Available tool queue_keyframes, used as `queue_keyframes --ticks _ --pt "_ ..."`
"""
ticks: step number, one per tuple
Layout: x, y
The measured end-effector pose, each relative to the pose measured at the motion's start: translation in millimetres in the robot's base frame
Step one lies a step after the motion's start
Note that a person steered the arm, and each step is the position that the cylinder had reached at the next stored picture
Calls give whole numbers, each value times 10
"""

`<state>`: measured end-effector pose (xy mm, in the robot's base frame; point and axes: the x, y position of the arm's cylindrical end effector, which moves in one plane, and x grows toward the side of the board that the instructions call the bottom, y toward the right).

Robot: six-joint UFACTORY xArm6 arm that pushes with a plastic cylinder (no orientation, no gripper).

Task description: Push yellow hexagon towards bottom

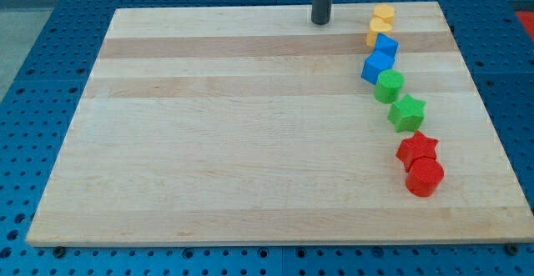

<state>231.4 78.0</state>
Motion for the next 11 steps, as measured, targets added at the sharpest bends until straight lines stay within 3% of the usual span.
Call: queue_keyframes --ticks 2,6,11 --pt "-232 520" --pt "-240 1189" --pt "-4 1023"
